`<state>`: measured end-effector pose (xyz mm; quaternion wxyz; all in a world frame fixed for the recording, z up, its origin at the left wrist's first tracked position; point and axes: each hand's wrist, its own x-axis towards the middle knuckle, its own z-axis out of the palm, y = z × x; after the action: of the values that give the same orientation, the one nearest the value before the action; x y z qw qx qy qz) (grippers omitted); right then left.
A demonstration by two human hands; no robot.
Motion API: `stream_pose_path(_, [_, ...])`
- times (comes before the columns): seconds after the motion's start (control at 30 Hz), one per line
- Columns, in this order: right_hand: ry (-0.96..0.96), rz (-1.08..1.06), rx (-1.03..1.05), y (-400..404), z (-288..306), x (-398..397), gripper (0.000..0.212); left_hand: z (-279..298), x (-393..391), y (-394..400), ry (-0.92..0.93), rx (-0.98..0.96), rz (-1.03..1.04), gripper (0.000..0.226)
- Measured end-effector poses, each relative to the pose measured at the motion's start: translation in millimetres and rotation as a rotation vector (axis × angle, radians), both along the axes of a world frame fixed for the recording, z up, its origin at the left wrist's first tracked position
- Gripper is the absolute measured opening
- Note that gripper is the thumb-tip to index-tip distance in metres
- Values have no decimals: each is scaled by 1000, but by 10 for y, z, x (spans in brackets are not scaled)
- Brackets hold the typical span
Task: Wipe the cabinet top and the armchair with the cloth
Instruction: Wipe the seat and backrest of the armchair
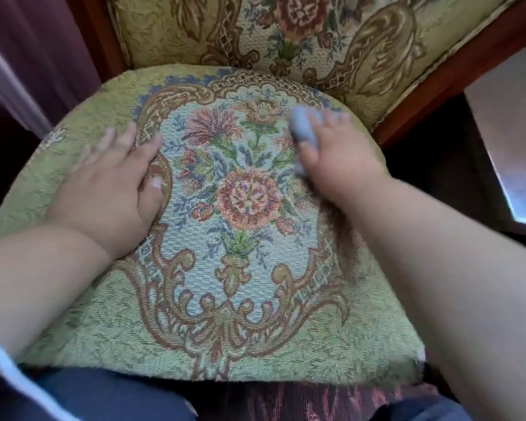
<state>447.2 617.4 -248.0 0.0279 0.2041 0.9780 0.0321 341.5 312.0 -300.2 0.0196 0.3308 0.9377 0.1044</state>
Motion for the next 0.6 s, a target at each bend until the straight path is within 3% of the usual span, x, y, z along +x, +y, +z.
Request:
stream_pose_path(0.07, [10, -12, -12, 282, -46, -60, 46, 10, 8, 1, -10, 25, 6, 64])
stream_pose_path(0.2, [155, -12, -208, 125, -38, -52, 52, 14, 12, 11, -18, 53, -3, 64])
stream_pose_path(0.33, [27, 328, -278, -834, -12, 453, 65, 23, 11, 33, -14, 65, -9, 64])
stream_pose_path(0.43, [27, 415, -339, -1519, -53, 947, 68, 36, 5, 43, -23, 91, -10, 65])
stream_pose_path(0.53, [-23, 522, -300, -1487, -79, 905, 66, 22, 19, 25, -21, 83, -14, 65])
stream_pose_path(0.6, [-4, 475, -260, -1215, -57, 568, 65, 25, 12, 22, -27, 77, -4, 65])
